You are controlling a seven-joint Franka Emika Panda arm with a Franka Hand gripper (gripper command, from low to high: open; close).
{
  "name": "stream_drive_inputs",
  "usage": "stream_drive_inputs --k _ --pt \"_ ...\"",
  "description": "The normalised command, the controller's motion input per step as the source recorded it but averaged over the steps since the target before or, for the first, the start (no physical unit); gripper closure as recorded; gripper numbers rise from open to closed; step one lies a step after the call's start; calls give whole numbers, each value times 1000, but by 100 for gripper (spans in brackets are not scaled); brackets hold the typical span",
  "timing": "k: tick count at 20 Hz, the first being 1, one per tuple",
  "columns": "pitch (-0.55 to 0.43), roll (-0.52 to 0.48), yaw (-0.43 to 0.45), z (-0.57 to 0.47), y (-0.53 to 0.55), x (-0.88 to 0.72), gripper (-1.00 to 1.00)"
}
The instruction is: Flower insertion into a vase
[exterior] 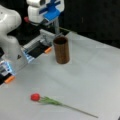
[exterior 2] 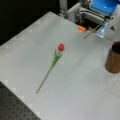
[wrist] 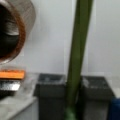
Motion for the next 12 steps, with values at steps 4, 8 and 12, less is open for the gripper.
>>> stream_drive_inputs --k 4,8,12 --pt "-23 101 -110 -54 36 -114 100" --pt "-23 101 -110 -54 36 -114 100" --pt "-23 101 -110 -54 36 -114 100"
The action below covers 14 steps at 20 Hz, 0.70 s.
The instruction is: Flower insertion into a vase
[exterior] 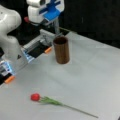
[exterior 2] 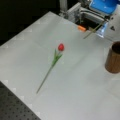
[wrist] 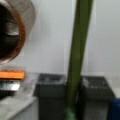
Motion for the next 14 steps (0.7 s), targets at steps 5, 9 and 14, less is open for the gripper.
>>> stream_drive_inputs --k 5,9,14 --pt "-23 101 -110 -54 36 -114 100" --pt "-23 101 -110 -54 36 -114 100" --pt "-23 101 -110 -54 36 -114 100"
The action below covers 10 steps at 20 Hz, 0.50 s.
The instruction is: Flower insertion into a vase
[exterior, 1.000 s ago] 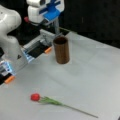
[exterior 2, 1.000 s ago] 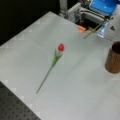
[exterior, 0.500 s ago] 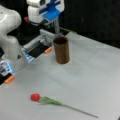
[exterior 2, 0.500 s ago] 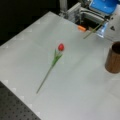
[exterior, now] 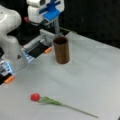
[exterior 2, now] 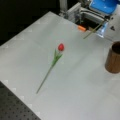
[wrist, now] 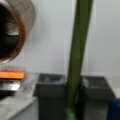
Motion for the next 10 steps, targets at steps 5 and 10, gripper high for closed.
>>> stream_drive_inputs --k 5,10 --pt "-24 228 -216 -41 126 -164 100" --pt "-25 167 -169 -28 146 -200 100"
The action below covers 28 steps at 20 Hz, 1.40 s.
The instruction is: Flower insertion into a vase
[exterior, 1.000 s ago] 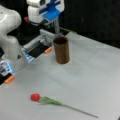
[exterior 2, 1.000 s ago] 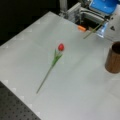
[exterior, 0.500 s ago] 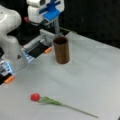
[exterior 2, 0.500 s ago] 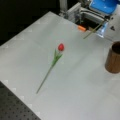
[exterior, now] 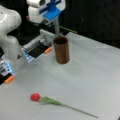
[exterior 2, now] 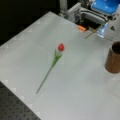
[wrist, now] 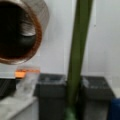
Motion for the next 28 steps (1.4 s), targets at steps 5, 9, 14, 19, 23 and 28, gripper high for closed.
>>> stream_drive_inputs --k 5,9,14,19,23,28 --pt "-38 61 -90 -100 -135 -104 100" --pt "-48 -9 -37 -159 -142 -129 100" --pt "-65 -5 4 -152 133 -302 100" --pt "-93 29 -11 -116 290 -443 100" --pt "-126 63 -51 -124 263 -473 100" --pt "-132 87 -106 -90 216 -464 100"
